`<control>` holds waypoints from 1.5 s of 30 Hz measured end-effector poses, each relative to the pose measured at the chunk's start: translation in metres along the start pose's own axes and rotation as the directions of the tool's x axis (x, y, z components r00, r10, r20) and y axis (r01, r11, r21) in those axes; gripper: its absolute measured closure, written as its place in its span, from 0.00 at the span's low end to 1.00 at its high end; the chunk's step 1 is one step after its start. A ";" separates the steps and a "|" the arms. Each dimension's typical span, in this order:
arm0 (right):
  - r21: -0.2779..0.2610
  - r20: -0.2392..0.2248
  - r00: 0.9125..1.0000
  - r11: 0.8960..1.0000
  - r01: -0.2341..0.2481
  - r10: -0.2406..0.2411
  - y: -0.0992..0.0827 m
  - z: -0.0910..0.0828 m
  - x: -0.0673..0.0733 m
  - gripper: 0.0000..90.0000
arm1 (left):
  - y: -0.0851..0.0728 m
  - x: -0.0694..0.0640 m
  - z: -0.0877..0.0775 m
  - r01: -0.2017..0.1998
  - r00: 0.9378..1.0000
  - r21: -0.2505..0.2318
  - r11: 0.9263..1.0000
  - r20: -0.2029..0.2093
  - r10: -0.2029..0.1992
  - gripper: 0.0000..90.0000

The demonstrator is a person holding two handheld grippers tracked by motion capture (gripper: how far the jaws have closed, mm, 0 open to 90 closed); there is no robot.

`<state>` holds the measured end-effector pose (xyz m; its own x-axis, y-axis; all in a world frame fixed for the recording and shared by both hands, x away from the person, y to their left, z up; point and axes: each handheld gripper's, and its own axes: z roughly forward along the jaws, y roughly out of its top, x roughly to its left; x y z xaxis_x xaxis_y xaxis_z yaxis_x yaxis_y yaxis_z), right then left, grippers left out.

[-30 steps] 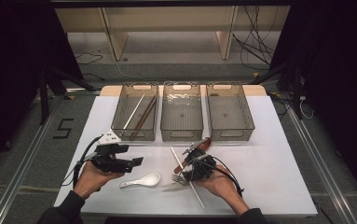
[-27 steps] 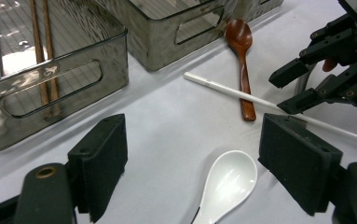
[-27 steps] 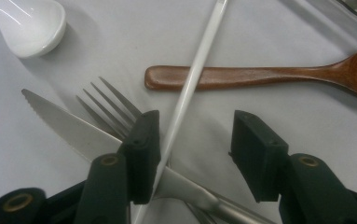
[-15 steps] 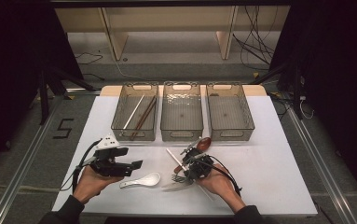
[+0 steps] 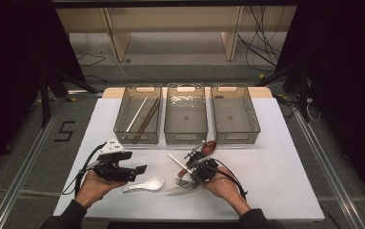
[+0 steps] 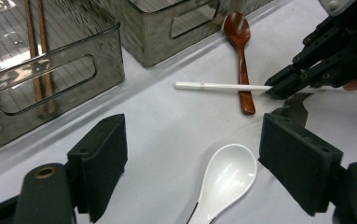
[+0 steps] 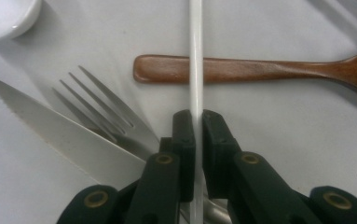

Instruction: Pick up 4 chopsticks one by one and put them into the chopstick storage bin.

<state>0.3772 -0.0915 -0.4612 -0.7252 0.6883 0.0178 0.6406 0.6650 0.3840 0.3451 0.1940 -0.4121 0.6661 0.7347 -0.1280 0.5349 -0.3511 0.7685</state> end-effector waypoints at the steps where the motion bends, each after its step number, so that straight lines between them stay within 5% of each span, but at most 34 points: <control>1: -0.003 -0.003 1.000 1.000 0.002 -0.002 0.000 -0.002 0.000 0.95 | 0.000 0.000 0.000 -0.002 1.000 0.001 1.000 -0.001 0.002 0.25; 13: -0.076 -0.041 0.991 0.989 0.127 -0.131 0.003 -0.031 0.014 0.95 | -0.001 -0.001 0.003 -0.034 0.999 0.022 0.999 0.008 0.034 0.25; 22: -0.076 -0.039 0.970 0.968 0.237 -0.241 0.001 -0.042 0.025 0.95 | -0.001 -0.007 0.009 -0.093 0.995 0.061 0.994 0.033 0.092 0.24; 28: -0.076 -0.049 0.954 0.953 0.292 -0.296 0.002 -0.045 0.035 0.95 | -0.002 -0.012 0.014 -0.145 0.989 0.084 0.986 0.048 0.141 0.24; 39: -0.089 -0.078 0.916 0.918 0.386 -0.393 0.003 -0.048 0.049 0.95 | -0.003 -0.022 0.025 -0.247 0.967 0.147 0.958 0.091 0.236 0.24; 45: -0.095 -0.087 0.907 0.909 0.405 -0.413 0.004 -0.049 0.053 0.95 | -0.003 -0.026 0.029 -0.282 0.956 0.173 0.944 0.133 0.261 0.25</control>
<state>0.3287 -0.0668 -0.4133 -0.9440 0.3240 -0.0620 0.2647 0.8562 0.4437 0.3416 0.1593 -0.4296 0.8455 0.5339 -0.0049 0.4073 -0.6389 0.6527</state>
